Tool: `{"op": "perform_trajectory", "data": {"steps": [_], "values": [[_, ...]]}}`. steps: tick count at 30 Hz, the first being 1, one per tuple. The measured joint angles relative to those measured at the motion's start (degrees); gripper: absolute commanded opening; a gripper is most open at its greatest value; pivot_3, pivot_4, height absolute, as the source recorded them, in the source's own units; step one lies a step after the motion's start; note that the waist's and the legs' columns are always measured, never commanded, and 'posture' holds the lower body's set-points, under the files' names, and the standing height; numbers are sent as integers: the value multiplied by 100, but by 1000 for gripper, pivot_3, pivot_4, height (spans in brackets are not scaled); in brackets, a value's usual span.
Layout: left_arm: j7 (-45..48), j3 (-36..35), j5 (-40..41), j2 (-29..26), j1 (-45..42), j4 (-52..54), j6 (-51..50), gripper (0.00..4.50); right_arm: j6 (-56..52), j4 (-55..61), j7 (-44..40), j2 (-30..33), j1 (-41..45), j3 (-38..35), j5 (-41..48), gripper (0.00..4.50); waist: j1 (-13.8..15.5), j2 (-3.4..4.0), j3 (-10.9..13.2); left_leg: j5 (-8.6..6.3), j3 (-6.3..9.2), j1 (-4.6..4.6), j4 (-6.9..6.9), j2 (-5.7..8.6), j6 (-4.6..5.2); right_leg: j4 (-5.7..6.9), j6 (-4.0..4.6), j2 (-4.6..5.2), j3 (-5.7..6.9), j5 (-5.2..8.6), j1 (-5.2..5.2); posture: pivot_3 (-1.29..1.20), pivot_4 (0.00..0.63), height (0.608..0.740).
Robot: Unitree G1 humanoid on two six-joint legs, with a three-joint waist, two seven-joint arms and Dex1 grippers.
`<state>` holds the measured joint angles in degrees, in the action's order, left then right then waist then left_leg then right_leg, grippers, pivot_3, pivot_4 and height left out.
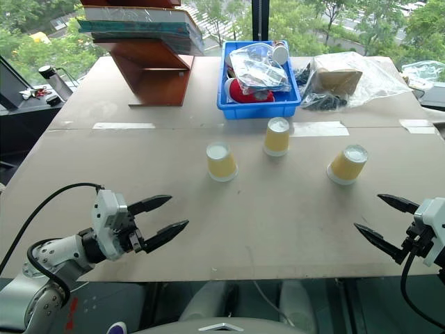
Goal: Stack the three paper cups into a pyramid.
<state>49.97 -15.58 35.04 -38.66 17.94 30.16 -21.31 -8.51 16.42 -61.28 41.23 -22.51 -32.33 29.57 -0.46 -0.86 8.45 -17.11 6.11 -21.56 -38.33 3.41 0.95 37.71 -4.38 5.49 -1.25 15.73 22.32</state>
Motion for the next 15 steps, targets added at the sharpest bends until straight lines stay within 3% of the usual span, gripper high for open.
{"op": "perform_trajectory", "data": {"steps": [4, 6, 8, 15], "values": [[33, 17, 5, -10, -92, -5, -3, 4500, -139, 140, 499, -270, 236, 62, -58, 4483, 0, -7, -2, 1, 3, 0, 0, -5, -1, 0, 0, -4, 3, 0, 0, 0, 150, 740], [233, 243, 63, -111, -646, 28, -6, 4500, -613, 651, 1777, -789, 858, 588, -367, 4483, -14, 7, -7, 1, 0, 4, -2, -6, -3, 8, 1, -7, -2, -1, 1, 0, 150, 740], [320, 326, 83, -133, -826, 95, -3, 4500, -980, 850, 2367, -859, 1056, 797, -626, 4483, -13, 13, -8, 1, -1, 0, 0, -1, -3, 4, 1, -5, -4, 0, 4, 0, 150, 740], [553, 502, 348, -209, -1216, 334, -84, 4500, -1911, 938, 3666, -1177, 1610, 1028, -936, 4483, -3, 13, -8, 1, 2, -18, 3, -1, -4, -1, 1, -6, -1, 0, 21, 0, 150, 740]]}}
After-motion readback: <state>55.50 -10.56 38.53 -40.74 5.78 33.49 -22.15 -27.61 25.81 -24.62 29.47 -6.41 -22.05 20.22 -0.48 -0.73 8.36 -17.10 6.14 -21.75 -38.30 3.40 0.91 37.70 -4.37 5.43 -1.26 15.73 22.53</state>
